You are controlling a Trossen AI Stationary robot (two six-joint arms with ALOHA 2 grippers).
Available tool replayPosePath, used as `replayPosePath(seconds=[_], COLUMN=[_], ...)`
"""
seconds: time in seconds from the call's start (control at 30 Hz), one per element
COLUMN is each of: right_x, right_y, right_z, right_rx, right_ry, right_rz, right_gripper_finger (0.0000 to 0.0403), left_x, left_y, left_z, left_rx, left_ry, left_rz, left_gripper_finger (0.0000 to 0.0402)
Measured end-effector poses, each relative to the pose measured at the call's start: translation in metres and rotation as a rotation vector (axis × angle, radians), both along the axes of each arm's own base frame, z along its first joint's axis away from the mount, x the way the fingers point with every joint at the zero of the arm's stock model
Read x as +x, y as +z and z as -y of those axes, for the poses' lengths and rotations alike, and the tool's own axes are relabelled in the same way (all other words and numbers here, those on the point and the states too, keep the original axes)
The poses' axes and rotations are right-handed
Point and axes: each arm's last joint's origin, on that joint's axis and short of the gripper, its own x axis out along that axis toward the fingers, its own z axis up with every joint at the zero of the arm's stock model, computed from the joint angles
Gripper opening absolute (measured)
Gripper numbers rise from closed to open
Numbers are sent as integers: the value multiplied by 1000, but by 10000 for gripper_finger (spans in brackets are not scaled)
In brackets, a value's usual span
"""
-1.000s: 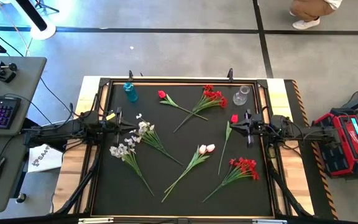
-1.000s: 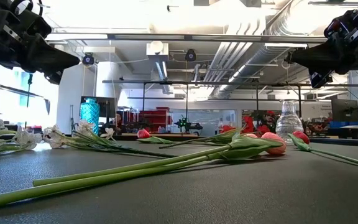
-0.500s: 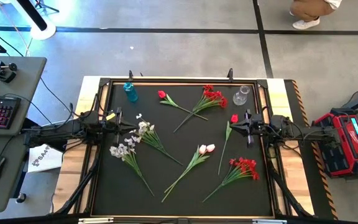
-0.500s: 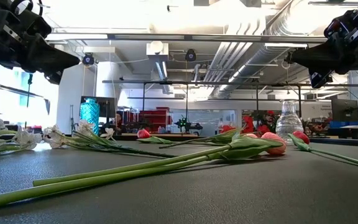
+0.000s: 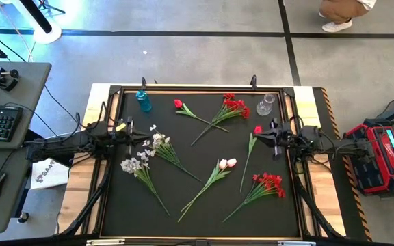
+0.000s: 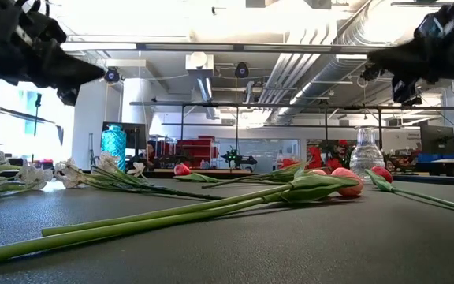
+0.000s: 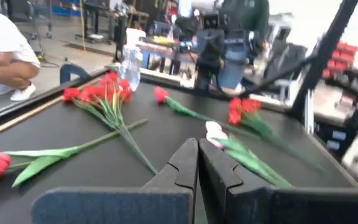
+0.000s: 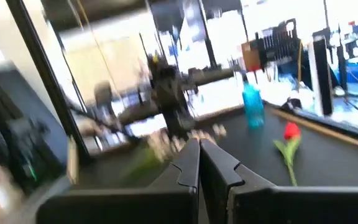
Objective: Sort flowers into vase by color
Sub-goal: Put the top red flowers into the transparent vase
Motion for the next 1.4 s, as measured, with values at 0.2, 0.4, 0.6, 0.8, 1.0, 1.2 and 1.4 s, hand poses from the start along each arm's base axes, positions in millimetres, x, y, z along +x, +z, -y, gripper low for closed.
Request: replayPosePath(seconds=[0.2, 0.4, 0.6, 0.8, 1.0, 1.2, 1.4], right_x=[-7, -9, 1, 13, 30, 47, 64], right_y=[17, 9, -3, -13, 6, 30, 42], right_z=[9, 17, 16, 16, 17, 22, 28], right_rx=[223, 501, 696, 829, 872, 999, 1083], right_ry=[-276, -500, -407, -385, -474, -637, -640], right_rz=[238, 288, 215, 67, -151, -424, -719], right_gripper_finger=[0, 0, 0, 0, 0, 0, 18], left_x=[-1, -3, -4, -5, -4, 7, 28], left_y=[17, 26, 28, 28, 30, 34, 40], left_z=[0, -1, -5, -8, -8, -8, -10], left_rx=[10, -167, -328, -354, -376, -391, -396], left_ry=[0, 19, 167, 277, 245, 220, 222], left_rz=[181, 300, 366, 393, 416, 331, 118], left_gripper_finger=[0, 0, 0, 0, 0, 0, 0])
